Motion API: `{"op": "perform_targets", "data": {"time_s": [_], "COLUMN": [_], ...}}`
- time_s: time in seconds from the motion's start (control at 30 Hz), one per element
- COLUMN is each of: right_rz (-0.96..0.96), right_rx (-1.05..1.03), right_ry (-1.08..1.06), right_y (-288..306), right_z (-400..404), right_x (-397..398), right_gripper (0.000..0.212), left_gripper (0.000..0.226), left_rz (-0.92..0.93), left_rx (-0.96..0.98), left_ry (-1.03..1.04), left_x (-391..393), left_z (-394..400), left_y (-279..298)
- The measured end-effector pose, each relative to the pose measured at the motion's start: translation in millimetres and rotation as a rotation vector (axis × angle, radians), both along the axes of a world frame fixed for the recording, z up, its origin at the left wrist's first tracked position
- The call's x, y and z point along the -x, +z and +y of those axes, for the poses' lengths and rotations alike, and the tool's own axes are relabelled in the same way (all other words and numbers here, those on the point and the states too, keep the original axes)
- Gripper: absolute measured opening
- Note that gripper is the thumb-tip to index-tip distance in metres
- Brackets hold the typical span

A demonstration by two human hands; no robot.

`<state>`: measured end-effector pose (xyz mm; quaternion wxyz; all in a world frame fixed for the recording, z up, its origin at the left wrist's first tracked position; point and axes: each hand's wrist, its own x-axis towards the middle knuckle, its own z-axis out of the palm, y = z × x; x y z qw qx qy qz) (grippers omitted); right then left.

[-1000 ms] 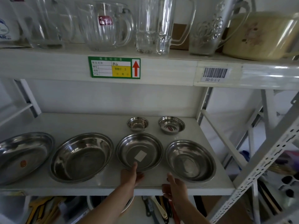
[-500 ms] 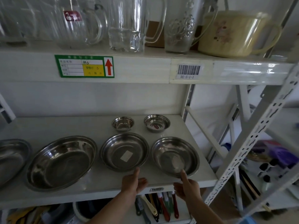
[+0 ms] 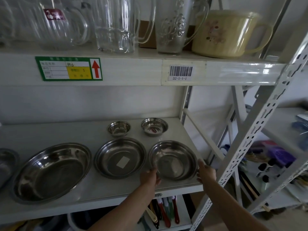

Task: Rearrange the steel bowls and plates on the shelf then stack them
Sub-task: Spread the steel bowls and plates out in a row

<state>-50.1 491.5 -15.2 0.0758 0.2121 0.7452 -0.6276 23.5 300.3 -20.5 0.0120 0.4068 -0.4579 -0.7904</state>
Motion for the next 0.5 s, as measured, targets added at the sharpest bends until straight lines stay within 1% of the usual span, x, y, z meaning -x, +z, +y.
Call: {"op": "perform_targets", "data": {"time_s": [0.23,0.43,0.5], "right_rz": [-0.01,0.005,0.007], "right_rx": [-0.084,-0.104,-0.105], "right_ry": [0.04,0.073,0.082], "right_y": [-0.7,-7.1,-10.5], "right_z": [-4.2,-1.1,0.0], "right_x": [20.6,24.6,25.1], "right_gripper": [0.034,0.014,0.015], "left_gripper": [0.018,0.022,0.022], "left_rz": [-0.012,-0.013,-0.007], "left_rx": [0.053,0.081,0.09], "left_ry": [0.064,0.088,0.085], "left_x": [10.6,13.4,13.3], "left_z": [5.4,6.4,7.6], "left_y": [-1.5,-3.1,-3.4]}}
